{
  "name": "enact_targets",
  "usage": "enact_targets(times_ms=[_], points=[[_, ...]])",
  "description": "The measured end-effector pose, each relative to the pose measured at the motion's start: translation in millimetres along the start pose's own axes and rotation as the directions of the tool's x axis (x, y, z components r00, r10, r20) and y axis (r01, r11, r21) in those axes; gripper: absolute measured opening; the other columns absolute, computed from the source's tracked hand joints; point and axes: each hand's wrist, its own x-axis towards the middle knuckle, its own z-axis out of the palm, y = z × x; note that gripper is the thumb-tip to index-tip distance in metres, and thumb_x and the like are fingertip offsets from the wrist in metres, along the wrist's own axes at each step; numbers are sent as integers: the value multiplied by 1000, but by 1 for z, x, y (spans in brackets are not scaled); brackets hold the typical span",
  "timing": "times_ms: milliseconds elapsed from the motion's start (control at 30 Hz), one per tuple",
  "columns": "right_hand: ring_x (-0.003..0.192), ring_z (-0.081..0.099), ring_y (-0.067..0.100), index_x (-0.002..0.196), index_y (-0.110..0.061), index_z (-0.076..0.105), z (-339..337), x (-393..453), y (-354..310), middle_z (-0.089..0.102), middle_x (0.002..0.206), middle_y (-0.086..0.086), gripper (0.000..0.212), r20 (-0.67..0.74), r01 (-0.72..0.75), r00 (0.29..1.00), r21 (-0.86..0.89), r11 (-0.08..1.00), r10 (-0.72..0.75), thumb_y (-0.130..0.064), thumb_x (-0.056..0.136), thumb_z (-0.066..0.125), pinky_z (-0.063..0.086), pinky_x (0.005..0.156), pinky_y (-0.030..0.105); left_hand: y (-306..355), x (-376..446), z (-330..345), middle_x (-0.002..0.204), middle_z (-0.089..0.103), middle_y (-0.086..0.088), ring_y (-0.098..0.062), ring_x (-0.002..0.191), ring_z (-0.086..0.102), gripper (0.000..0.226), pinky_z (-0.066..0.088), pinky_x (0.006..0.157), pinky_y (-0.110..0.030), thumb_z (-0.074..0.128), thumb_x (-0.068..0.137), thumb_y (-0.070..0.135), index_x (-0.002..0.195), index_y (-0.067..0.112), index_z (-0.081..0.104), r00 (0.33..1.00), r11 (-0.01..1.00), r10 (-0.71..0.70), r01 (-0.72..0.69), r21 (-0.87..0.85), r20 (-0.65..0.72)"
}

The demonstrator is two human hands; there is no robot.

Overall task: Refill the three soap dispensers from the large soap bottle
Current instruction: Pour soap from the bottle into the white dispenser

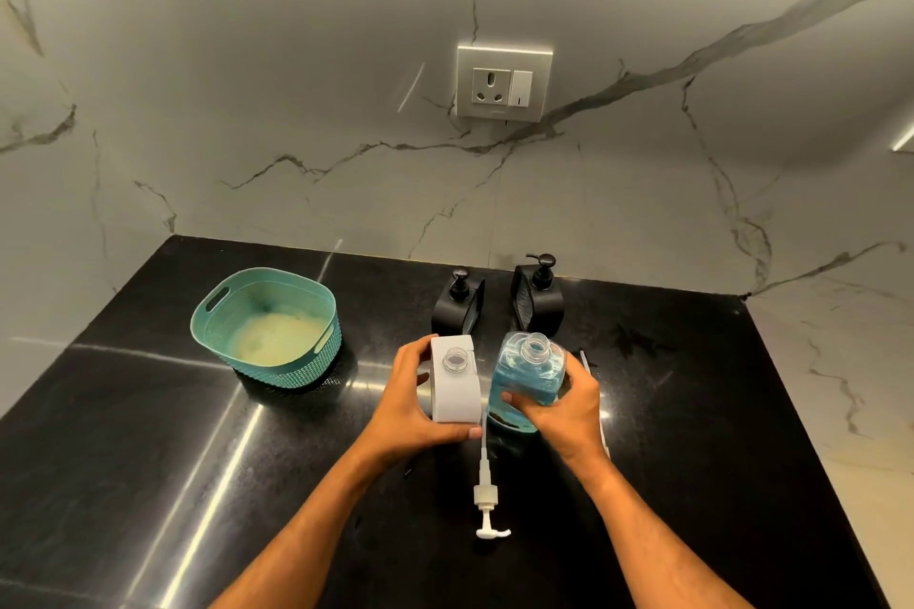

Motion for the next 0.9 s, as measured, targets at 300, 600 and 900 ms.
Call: enact_targets(times_ms=[300, 600, 900], points=[[113, 70, 12, 124, -31, 66, -3, 3, -11, 73, 118, -11, 72, -138, 72, 988, 49, 996, -65, -47, 61, 97, 61, 91, 35, 5, 8, 1, 147, 39, 6, -12, 137, 48, 118, 46, 116, -46, 101, 53, 42, 149, 26, 35, 999, 999, 35, -35, -4, -7], [115, 68, 20, 129, -24, 65, -23, 16, -32, 69, 123, -6, 69, -193, 241, 948, -94, 966, -255, -33, 69, 98, 62, 89, 38, 17, 15, 6, 148, 43, 16, -5, 138, 47, 117, 45, 116, -36, 97, 54, 59, 150, 36, 36, 998, 998, 66, -66, -20, -10], [119, 62, 18, 133, -8, 63, -35, 22, -50, 66, 127, 3, 72, -191, 372, 873, -337, 865, -450, -31, 71, 92, 59, 94, 37, 37, 20, 8, 146, 47, 13, -6, 135, 50, 113, 49, 106, -22, 98, 54, 57, 148, 34, 38, 992, 992, 115, -117, -38, -50]])
